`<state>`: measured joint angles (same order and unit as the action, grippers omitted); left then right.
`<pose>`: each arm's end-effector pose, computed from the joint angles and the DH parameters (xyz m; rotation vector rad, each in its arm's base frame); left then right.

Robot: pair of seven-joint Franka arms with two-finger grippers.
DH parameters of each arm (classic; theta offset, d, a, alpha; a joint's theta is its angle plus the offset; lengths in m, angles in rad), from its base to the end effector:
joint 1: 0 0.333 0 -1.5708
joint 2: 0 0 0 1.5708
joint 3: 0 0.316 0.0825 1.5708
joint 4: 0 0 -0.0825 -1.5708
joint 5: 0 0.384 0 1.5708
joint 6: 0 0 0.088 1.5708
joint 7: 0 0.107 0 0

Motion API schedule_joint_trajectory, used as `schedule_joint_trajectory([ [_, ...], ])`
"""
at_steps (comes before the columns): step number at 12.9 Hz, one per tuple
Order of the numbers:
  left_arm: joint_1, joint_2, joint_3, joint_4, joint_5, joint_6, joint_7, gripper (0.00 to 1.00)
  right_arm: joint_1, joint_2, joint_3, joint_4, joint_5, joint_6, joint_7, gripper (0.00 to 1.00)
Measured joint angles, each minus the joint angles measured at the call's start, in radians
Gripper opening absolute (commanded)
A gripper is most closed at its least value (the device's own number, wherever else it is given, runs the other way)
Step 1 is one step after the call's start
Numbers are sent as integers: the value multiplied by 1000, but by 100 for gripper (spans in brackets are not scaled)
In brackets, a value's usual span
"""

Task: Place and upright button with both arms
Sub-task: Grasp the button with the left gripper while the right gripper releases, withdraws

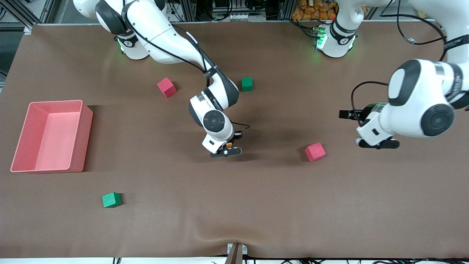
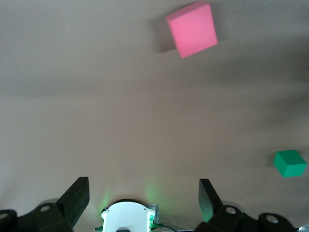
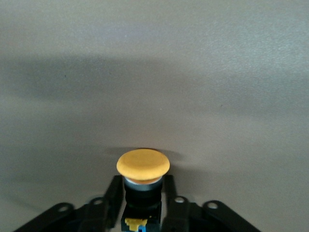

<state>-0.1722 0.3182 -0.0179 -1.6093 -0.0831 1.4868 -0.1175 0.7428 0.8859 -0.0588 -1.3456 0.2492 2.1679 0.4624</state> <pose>0.5875 -0.1217 0.4167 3.0419 -0.0934 -0.6946 0.5558 0.4774 0.1874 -3.0336 -0.1442 0.2058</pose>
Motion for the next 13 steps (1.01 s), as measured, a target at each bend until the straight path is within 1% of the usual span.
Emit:
schedule_joint_trajectory([
  [3, -46, 14, -3, 3, -5, 9, -1, 100, -2, -4, -8, 16, 0, -4, 11, 100],
  [4, -67, 23, -3, 7, -16, 12, -1, 100, -4, -13, -13, 25, 1, -24, 13, 100],
  [7, -154, 83, -5, 43, -80, 23, -52, 100, -36, -81, -25, 58, 0, -150, 16, 100],
  [10, -241, 177, -7, 125, -104, 59, -148, 100, -147, -208, -32, 72, -1, -241, 12, 100],
  [13, -325, 264, -8, 175, -162, 176, -226, 100, -312, -309, -34, 74, 0, -410, 3, 100],
])
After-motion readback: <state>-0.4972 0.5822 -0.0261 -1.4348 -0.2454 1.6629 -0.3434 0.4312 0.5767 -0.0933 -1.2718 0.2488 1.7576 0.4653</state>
